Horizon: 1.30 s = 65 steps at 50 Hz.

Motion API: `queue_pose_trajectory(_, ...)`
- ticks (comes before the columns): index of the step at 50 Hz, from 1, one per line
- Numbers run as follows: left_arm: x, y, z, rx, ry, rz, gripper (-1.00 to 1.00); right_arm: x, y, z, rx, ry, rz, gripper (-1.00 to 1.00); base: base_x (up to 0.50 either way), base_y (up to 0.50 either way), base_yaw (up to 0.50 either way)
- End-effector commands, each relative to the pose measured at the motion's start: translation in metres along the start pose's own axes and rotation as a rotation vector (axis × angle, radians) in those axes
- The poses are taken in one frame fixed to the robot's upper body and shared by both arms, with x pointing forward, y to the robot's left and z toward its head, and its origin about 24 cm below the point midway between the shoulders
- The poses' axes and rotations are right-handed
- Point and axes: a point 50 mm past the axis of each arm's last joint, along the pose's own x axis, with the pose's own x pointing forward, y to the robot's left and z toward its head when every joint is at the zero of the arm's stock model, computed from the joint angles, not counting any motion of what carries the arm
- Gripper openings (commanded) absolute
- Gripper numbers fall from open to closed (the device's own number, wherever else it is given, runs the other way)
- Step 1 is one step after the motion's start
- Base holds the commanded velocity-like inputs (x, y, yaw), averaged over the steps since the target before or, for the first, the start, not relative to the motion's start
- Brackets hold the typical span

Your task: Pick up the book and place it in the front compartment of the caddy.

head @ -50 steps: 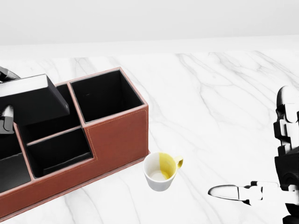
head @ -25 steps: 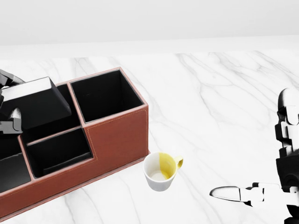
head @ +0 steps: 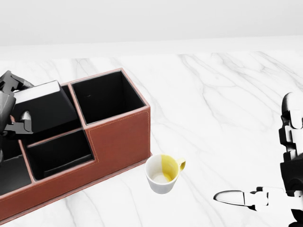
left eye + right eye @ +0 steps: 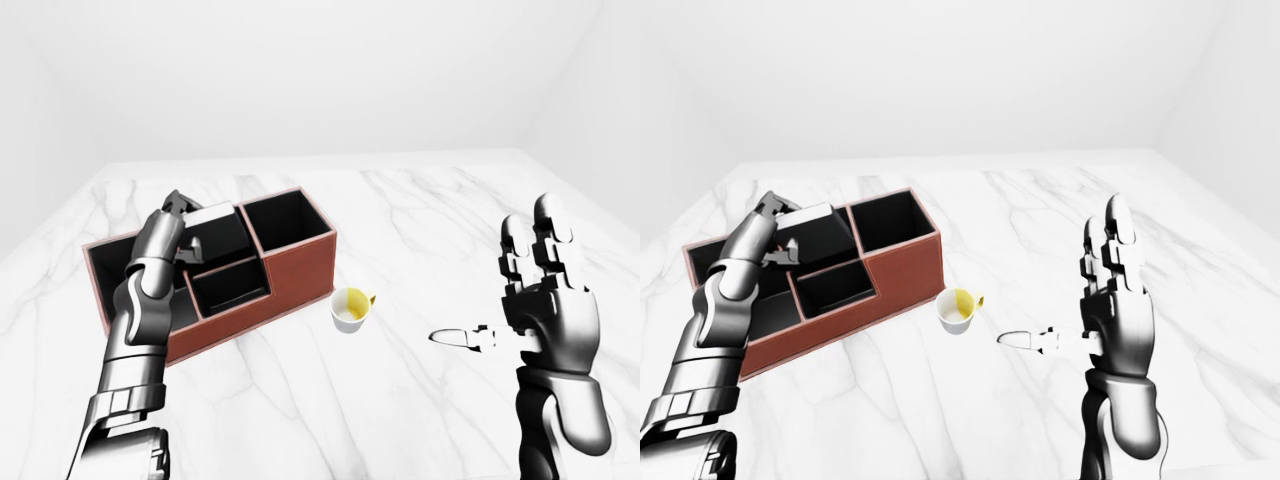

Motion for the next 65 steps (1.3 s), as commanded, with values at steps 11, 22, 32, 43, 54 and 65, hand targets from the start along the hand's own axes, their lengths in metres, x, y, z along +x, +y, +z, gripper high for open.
queue_pose_trajectory(11,0.016,-0.010,-0.002,-0.033,0.056,0.027,-1.00,0.000,-0.002,0.006,-0.004,-0.025,-0.002,1.00,0.00,0.00,0.00)
queue_pose_trajectory(22,0.016,-0.020,-0.010,-0.032,0.098,0.007,-1.00,0.000,-0.002,0.007,-0.003,-0.031,-0.003,1.00,0.00,0.00,0.00)
queue_pose_trajectory(32,0.017,-0.025,-0.017,-0.036,0.132,0.001,-1.00,-0.001,-0.002,0.003,-0.001,-0.013,-0.003,1.00,0.00,0.00,0.00)
queue_pose_trajectory(43,0.018,-0.022,-0.017,-0.043,0.136,0.020,1.00,-0.002,-0.003,0.002,0.001,-0.007,-0.002,1.00,0.00,0.00,0.00)
queue_pose_trajectory(54,0.013,-0.009,-0.001,-0.023,0.044,0.053,1.00,-0.003,-0.004,0.000,0.002,0.007,-0.006,1.00,0.00,0.00,0.00)
queue_pose_trajectory(65,-0.015,0.044,0.053,0.039,-0.222,0.151,1.00,-0.003,-0.003,-0.004,0.006,0.023,-0.006,1.00,0.00,0.00,0.00)
